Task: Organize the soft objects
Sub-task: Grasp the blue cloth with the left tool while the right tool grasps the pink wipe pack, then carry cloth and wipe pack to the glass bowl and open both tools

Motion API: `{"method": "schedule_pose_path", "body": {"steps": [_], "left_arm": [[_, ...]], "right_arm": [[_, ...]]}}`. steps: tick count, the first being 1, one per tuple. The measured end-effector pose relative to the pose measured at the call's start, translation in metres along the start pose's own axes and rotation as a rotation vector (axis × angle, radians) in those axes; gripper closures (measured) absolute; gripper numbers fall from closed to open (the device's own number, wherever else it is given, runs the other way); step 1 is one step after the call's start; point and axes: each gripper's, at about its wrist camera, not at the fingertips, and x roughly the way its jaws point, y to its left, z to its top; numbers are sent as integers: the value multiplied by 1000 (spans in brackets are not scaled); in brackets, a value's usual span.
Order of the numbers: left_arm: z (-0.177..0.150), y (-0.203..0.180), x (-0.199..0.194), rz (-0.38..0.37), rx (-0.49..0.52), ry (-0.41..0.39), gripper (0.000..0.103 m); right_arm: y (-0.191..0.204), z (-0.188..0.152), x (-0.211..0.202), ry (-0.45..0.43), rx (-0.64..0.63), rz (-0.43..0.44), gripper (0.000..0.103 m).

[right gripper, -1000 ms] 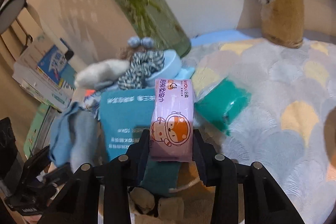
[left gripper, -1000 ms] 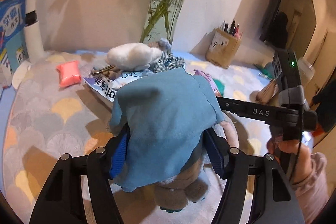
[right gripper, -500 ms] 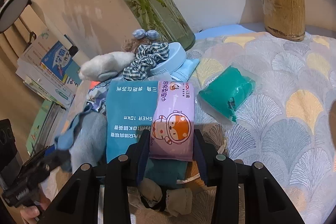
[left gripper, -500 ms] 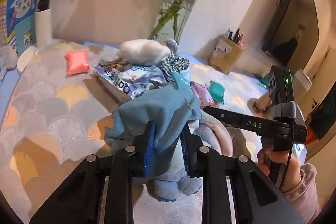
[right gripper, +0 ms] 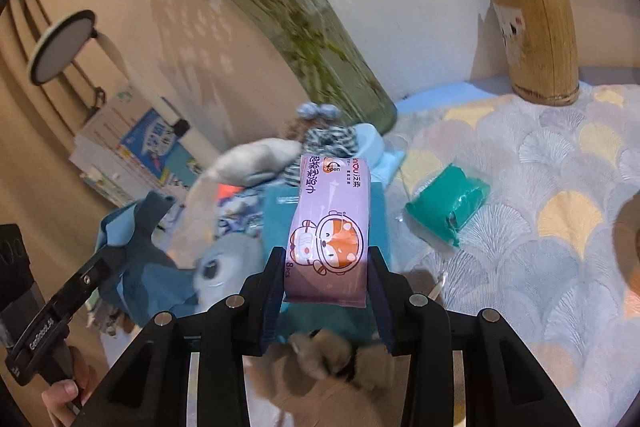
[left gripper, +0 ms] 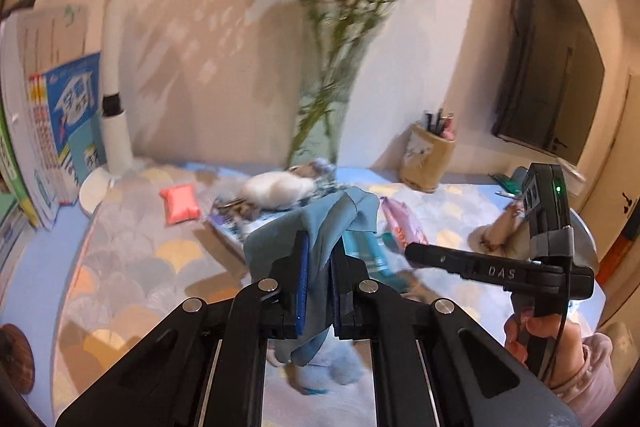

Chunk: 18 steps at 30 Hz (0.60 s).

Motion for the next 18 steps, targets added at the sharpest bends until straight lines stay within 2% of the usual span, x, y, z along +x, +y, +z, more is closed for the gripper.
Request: {"method": "schedule_pose_path", "body": {"steps": [5, 10, 18], "left_arm": [[-3, -37, -3, -7, 19, 14, 97], [-17, -88, 2, -27, 58, 43, 97], [-29, -185, 27, -177, 106, 120, 97]], "right_arm": [[-1, -15, -41, 6, 9, -16, 64], [-26, -38, -103, -19, 68, -43, 64], [-74, -72, -206, -66, 114, -141, 64]]}}
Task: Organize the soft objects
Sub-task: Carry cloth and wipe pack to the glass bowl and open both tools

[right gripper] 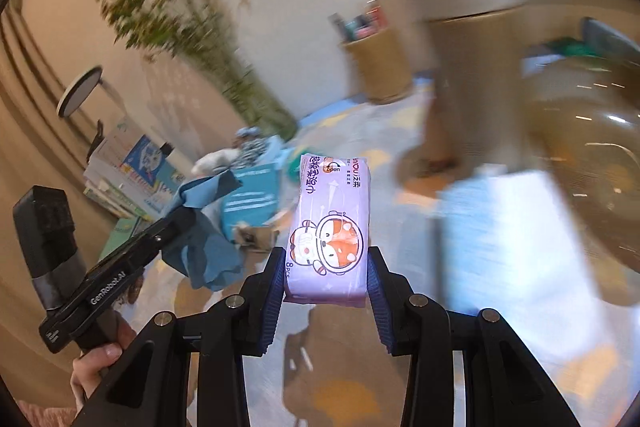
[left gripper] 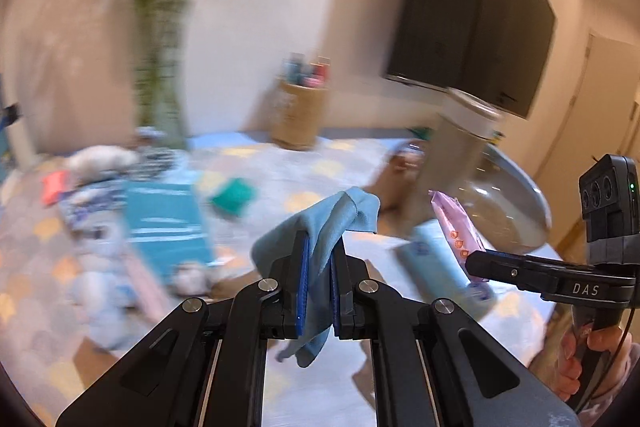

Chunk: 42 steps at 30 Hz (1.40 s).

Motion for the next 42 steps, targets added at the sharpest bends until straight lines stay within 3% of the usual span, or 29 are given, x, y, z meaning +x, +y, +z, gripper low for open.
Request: {"method": "schedule_pose_path", "body": {"steps": [6, 14, 19, 22, 23, 24, 25, 26, 27, 28, 30, 42], "left_arm": [[16, -82, 30, -109, 89, 16, 97], [40, -174, 54, -247, 168, -9, 97], [57, -210, 75, -282, 190, -29, 97], [60, -229, 94, -279, 223, 11, 95], [59, -233, 101, -271, 237, 41, 93], [57, -238, 108, -259, 252, 78, 78], [54, -242, 114, -235, 262, 106, 58], [51, -243, 117, -210, 273, 114, 47], [48, -243, 117, -199, 282, 105, 26], [45, -244, 114, -191, 297, 80, 15], [39, -243, 110, -171, 327, 50, 10], [34, -233, 90, -119, 359, 29, 10]], "right_arm": [[-60, 6, -58, -58, 74, -116, 64], [-124, 49, -111, -140, 151, -227, 64], [-147, 81, -125, -166, 173, -284, 64], [-161, 97, -125, -162, 184, -302, 64], [-164, 102, -122, -151, 186, -304, 64], [-169, 107, -116, -126, 185, -309, 62], [-172, 109, -112, -109, 188, -319, 48], [-176, 109, -108, -96, 195, -345, 37], [-178, 108, -107, -89, 199, -367, 16], [-180, 108, -103, -83, 200, -393, 11], [-182, 104, -102, -84, 200, -392, 11], [-161, 82, -98, -77, 207, -375, 11]]}}
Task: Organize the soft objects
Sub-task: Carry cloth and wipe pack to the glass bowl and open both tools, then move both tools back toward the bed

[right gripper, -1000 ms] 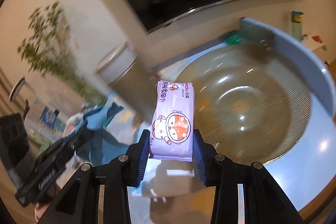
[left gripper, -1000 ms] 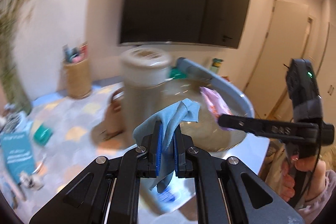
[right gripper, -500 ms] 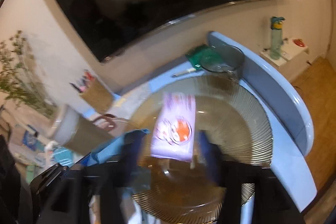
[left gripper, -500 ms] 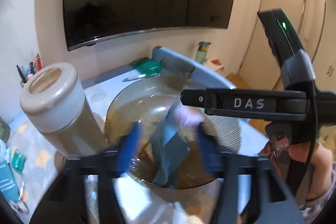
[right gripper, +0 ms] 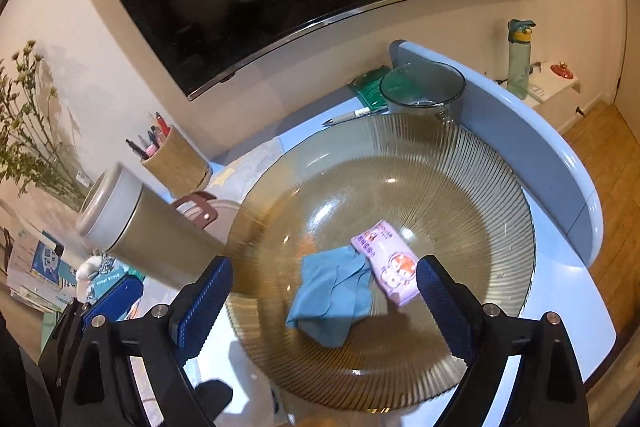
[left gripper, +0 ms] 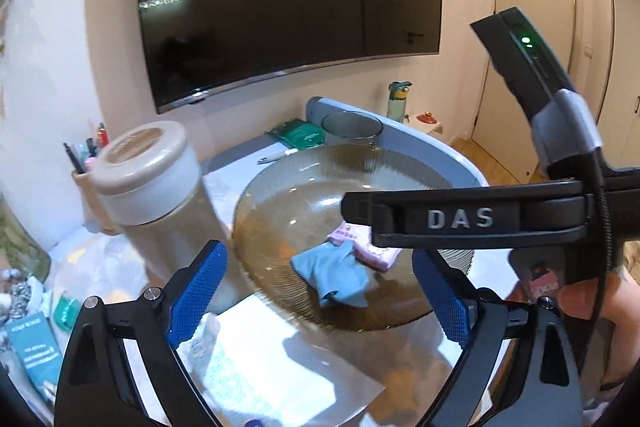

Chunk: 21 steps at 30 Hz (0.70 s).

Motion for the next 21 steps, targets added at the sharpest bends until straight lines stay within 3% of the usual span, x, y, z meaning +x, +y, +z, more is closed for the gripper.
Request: {"method": "schedule_pose_path", "body": {"steps": [12, 21], "left_arm": [[-27, 36, -51, 176, 8, -41, 10], [-70, 118, -88, 296, -94, -25, 10]], "right_arm": [[45, -40, -24, -19, 0, 59, 11], [122, -69, -25, -13, -68, 138, 11]]}}
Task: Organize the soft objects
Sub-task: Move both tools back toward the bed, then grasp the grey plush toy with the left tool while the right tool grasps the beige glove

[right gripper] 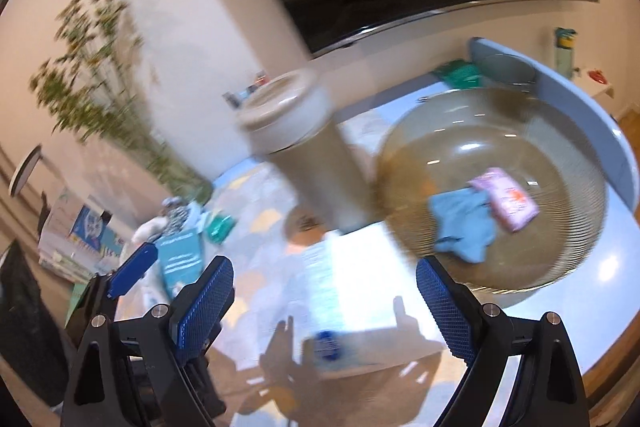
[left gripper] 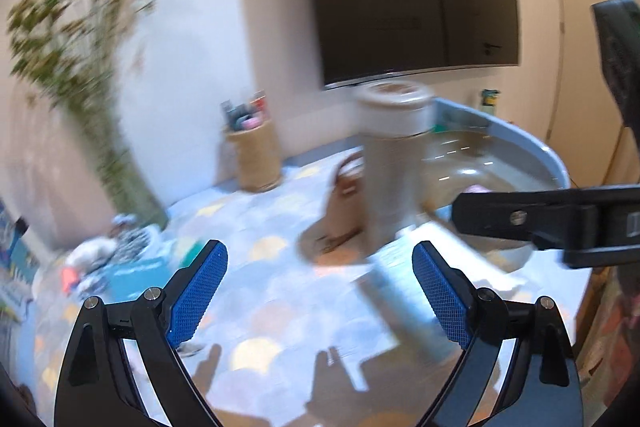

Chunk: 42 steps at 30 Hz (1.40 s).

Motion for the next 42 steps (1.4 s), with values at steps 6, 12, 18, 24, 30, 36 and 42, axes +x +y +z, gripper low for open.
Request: {"method": "schedule_pose_path", "body": {"steps": [6, 12, 18, 24, 30, 36, 42], "left_arm": [[-32, 81, 2, 84, -104, 58, 9], [-70, 165, 12, 177, -215, 133, 9], [-103, 226, 22, 185, -338, 171, 9], [-127, 251, 48, 116, -379, 201, 9], [-152, 263, 69, 32, -470, 247, 3], [-152, 262, 67, 24, -486, 221, 3], [-148, 258, 56, 26, -460, 155, 33]], "right_arm": [[69, -11, 31, 39, -73, 77, 11], [144, -24, 84, 103, -154, 170, 11], [193, -38, 133, 133, -207, 230, 11], [201, -58, 179, 171, -217, 218, 11], [191, -81, 199, 129, -322, 177, 11], [194, -98, 221, 149, -415, 106, 11], [191, -95, 219, 132, -391, 138, 30]]}}
